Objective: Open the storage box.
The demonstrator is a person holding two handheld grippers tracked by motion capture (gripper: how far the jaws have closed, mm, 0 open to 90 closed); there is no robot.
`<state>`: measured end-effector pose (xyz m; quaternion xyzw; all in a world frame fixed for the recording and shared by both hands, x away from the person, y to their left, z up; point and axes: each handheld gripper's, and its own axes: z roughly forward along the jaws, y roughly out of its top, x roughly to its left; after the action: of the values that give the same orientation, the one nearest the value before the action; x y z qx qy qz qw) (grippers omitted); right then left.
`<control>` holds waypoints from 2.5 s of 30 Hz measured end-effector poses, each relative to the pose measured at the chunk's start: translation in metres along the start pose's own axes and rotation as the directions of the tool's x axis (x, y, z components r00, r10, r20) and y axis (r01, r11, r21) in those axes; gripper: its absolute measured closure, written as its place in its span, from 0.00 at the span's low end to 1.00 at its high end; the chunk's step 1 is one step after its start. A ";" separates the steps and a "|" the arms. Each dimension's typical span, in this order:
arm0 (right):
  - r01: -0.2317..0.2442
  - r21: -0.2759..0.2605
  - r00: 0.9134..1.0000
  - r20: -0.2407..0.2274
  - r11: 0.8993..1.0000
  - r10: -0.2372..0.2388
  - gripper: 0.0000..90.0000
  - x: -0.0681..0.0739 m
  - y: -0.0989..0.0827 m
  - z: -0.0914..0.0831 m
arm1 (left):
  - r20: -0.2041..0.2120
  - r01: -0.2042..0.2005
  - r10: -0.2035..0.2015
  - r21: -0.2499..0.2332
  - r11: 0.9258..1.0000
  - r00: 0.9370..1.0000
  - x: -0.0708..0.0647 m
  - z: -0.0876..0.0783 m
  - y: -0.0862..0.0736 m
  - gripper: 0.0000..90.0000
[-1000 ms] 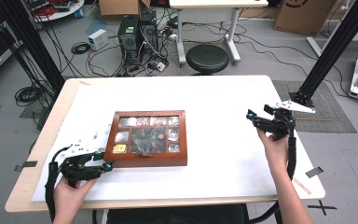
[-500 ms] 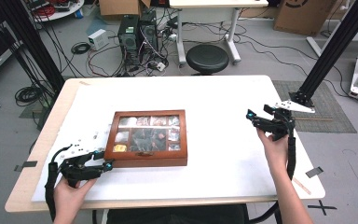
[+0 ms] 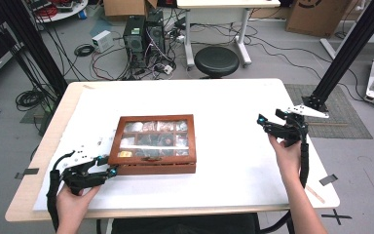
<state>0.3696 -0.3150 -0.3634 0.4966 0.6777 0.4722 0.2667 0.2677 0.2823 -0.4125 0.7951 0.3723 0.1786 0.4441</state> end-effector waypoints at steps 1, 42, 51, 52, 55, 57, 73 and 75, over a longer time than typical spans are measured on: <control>-0.001 0.000 1.000 0.000 1.000 0.001 0.26 0.000 0.000 0.000 | -0.003 0.001 -0.001 -0.004 1.000 1.000 0.000 -0.001 0.000 0.57; -0.016 -0.001 1.000 0.005 1.000 0.016 0.26 -0.002 -0.001 0.000 | -0.120 -0.014 -0.005 -0.154 0.988 0.993 0.000 -0.018 0.048 0.51; -0.017 -0.002 1.000 0.005 1.000 0.017 0.26 -0.003 -0.001 0.000 | -0.119 -0.023 0.004 -0.160 0.987 0.993 0.002 -0.015 0.063 0.50; -0.017 -0.002 1.000 0.005 1.000 0.017 0.26 -0.003 -0.001 0.000 | -0.119 -0.023 0.004 -0.159 0.987 0.993 0.002 -0.016 0.064 0.51; -0.020 -0.003 1.000 0.004 1.000 0.020 0.26 -0.003 -0.001 0.000 | -0.123 -0.023 0.004 -0.161 0.987 0.992 0.003 -0.016 0.066 0.51; -0.020 -0.002 1.000 0.005 1.000 0.020 0.26 -0.004 -0.001 -0.001 | -0.122 -0.021 0.001 -0.163 0.986 0.992 0.003 -0.016 0.067 0.51; -0.026 -0.004 1.000 0.005 1.000 0.026 0.26 -0.005 -0.001 -0.001 | -0.122 -0.001 -0.024 -0.196 0.981 0.992 0.010 -0.018 0.086 0.52; -0.026 -0.004 1.000 0.005 1.000 0.026 0.26 -0.005 -0.001 -0.001 | -0.120 0.003 -0.027 -0.198 0.980 0.992 0.011 -0.017 0.088 0.52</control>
<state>0.3703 -0.3198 -0.3646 0.5061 0.6697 0.4755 0.2634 0.3027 0.2719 -0.3294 0.7318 0.3854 0.2597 0.4984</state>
